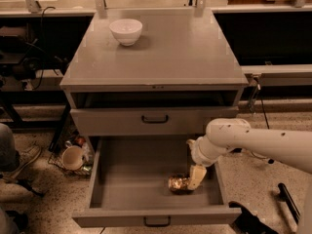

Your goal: Pick orange can from middle drawer and place on counter

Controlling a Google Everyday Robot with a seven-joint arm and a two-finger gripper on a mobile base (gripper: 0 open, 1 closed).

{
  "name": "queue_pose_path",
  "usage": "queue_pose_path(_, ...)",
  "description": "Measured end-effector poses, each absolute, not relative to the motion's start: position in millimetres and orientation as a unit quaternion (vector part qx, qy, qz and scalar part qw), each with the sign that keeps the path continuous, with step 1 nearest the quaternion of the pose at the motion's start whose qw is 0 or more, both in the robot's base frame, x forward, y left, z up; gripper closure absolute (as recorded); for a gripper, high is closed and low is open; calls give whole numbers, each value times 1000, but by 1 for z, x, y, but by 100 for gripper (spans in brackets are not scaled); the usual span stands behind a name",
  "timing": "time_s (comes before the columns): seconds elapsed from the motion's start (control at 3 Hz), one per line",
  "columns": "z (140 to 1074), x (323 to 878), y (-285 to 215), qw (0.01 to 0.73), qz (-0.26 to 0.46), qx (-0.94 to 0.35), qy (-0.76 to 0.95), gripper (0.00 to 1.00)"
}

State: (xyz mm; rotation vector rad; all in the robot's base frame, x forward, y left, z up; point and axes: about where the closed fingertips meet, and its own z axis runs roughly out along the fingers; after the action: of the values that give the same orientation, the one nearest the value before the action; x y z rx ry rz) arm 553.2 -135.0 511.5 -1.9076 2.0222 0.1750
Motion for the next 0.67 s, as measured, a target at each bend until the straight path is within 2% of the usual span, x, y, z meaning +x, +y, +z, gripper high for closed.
queue_pose_path(0.67,469,563,-130,172,80,-673,715,0)
